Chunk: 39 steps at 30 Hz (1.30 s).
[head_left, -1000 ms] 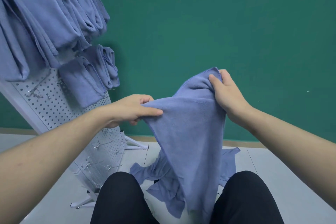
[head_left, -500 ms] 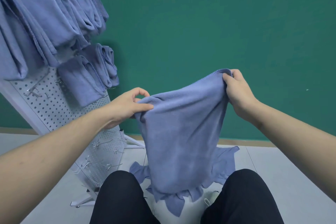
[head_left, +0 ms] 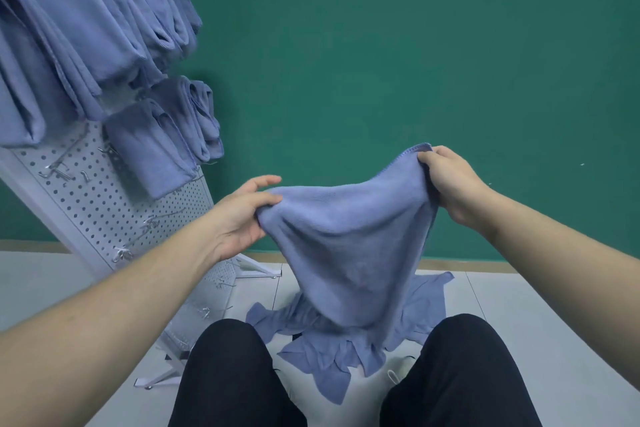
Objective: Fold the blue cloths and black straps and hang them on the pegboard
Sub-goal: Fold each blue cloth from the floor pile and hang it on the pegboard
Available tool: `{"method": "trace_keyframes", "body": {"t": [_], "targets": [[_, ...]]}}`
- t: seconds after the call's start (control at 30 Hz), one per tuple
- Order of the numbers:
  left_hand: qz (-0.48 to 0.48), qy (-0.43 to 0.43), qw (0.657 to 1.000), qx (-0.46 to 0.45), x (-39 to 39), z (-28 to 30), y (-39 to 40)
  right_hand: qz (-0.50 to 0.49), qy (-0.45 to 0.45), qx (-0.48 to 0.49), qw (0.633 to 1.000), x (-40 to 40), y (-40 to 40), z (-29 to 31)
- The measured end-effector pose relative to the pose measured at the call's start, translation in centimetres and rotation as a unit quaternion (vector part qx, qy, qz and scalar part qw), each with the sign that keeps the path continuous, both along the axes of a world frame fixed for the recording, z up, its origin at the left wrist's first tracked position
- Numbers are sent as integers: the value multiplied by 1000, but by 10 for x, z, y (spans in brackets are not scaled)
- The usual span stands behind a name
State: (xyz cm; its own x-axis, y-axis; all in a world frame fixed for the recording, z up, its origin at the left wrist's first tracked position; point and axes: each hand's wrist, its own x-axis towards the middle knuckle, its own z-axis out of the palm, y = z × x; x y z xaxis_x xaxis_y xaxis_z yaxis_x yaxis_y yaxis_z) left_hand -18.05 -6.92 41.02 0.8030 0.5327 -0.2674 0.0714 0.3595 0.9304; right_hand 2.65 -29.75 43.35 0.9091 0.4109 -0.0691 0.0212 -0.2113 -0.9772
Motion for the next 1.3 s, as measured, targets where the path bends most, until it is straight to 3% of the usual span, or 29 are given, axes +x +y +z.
{"method": "trace_keyframes", "body": {"t": [0.13,0.4,0.63,0.87,1.3], "targets": [[105,-50,993,14,2,-13,-8,-23,-15,-18,999,-1,-7,-12],[66,21,968,241,7,-33,-34,-50,-23,-6,998,-27,-3,-30],[118,-10,955,272,19,-35,-85,-45,9,62,997,-73,21,-41],[121,-73,979,148,25,-46,-116,13,86,138,987,-112,33,-56],[135,-46,987,77,20,-58,-131,-23,163,203,965,-138,34,-73]]}}
